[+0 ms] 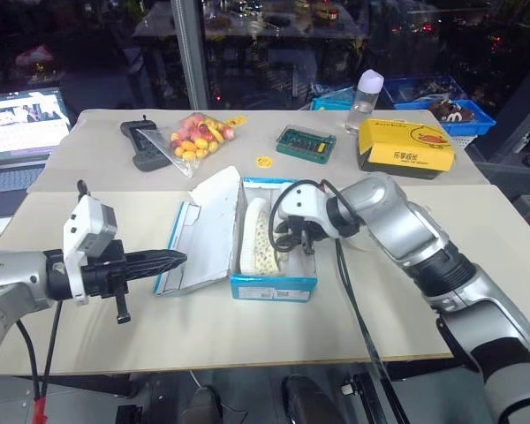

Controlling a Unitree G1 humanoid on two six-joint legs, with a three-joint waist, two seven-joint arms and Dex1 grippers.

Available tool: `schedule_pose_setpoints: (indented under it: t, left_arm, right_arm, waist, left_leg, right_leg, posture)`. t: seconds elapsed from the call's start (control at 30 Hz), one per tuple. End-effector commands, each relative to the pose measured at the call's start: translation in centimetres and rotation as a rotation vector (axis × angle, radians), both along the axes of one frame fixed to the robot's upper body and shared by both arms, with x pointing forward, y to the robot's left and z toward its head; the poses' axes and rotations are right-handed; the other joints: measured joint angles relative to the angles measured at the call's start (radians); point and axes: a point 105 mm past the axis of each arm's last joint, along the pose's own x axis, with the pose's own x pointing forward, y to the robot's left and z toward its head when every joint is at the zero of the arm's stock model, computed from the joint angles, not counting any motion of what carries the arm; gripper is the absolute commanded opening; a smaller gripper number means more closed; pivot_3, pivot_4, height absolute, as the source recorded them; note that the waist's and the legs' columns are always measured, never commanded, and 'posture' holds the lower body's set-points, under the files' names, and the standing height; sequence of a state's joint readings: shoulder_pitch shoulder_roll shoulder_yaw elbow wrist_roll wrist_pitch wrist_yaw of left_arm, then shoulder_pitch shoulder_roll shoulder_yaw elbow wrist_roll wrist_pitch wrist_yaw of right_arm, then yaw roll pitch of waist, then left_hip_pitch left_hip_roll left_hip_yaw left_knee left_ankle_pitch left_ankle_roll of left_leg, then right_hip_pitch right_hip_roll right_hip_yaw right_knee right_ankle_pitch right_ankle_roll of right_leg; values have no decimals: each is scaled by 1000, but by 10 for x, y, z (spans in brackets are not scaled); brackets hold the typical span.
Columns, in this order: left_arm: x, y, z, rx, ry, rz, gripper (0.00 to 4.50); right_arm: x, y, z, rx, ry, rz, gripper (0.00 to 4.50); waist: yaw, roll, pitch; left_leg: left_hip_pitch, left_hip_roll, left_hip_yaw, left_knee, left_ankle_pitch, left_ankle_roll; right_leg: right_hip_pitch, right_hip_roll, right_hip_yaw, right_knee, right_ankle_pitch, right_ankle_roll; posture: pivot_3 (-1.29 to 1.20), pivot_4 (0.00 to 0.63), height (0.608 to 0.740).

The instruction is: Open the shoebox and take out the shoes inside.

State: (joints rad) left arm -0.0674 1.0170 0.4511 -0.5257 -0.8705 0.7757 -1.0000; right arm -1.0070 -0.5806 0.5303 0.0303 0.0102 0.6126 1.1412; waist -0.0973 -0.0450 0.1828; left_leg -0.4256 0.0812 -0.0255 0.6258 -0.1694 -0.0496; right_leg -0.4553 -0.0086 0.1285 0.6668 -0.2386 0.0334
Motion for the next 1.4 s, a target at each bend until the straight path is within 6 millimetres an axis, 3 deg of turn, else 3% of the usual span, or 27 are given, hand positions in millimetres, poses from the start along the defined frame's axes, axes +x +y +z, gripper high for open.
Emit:
schedule_pose_setpoints:
  t: [0.03, 0.13, 0.4, 0.57, 0.73, 0.9, 1.03, 1.2, 1.3, 1.4]
  left_arm:
    - [-1, 0, 8, 8, -35, -7, 0]
    - [-2, 2, 7, 20, -25, -7, 0]
    - [-2, 6, 8, 28, -22, -1, 0]
    - [-1, 6, 8, 32, -22, 0, 0]
    - [0, 6, 7, 32, -19, -2, 0]
    - [0, 5, 6, 28, -17, -4, 0]
    - [0, 5, 5, 24, -15, -5, 0]
    - [0, 3, 2, 18, -10, -10, 0]
    - [2, 2, 1, 13, -10, -15, 0]
    - [3, 1, 0, 11, -6, -26, 0]
  right_arm:
    - [4, 0, 20, 74, -44, -35, 474]
    - [7, 8, 42, 257, -7, -89, 474]
    - [1, 18, 69, 519, 96, -127, 474]
    - [2, 14, 76, 589, 132, -155, 474]
    - [-2, 4, 104, 696, 129, -152, 474]
    - [-17, -23, 145, 778, 65, -142, 474]
    - [-24, -50, 160, 755, -16, -219, 474]
    - [-22, -94, 163, 680, -121, -418, 474]
    - [-28, -136, 161, 540, -236, -598, 474]
    - [-34, -156, 156, 450, -272, -680, 474]
  waist:
    - [0, 0, 0]
    - [-2, 0, 0]
    - [0, 0, 0]
    - [0, 0, 0]
    - [0, 0, 0]
    - [0, 1, 0]
    - [2, 0, 0]
    - [2, 1, 0]
    - [7, 1, 1]
    - [7, 1, 1]
  left_leg:
    - [0, 0, 0, 0, 0, 0]
    - [0, 0, 0, 0, 0, 0]
    - [-1, 0, 0, 0, 0, 0]
    - [-1, 0, 0, 0, 0, 0]
    - [-1, 0, 0, 0, 0, 0]
    - [-2, 0, -1, 0, 0, 0]
    - [-3, 0, -1, 0, 0, 0]
    - [-3, 0, 0, 0, 0, 0]
    - [-3, 0, 0, 0, 0, 0]
    - [-3, 0, 0, 0, 0, 0]
  right_leg:
    - [0, 0, 0, 0, 0, 0]
    - [0, 0, 0, 0, 0, 0]
    - [0, 0, 0, 1, 1, 0]
    - [0, 0, 0, 1, 1, 0]
    - [0, 0, 0, 1, 1, 0]
    - [-1, 0, 0, 0, 1, 0]
    - [-1, 0, -1, -1, 0, 0]
    - [-1, 0, 0, -2, 0, 0]
    - [-1, 0, 0, -2, 0, 0]
    - [-1, 0, 1, -2, 0, 0]
  posture:
    - [0, 150, 726]
    - [0, 150, 726]
    - [0, 150, 726]
    - [0, 150, 726]
    - [0, 150, 726]
    - [0, 150, 726]
    - [0, 150, 726]
    - [0, 150, 726]
    - [0, 150, 726]
    - [0, 150, 726]
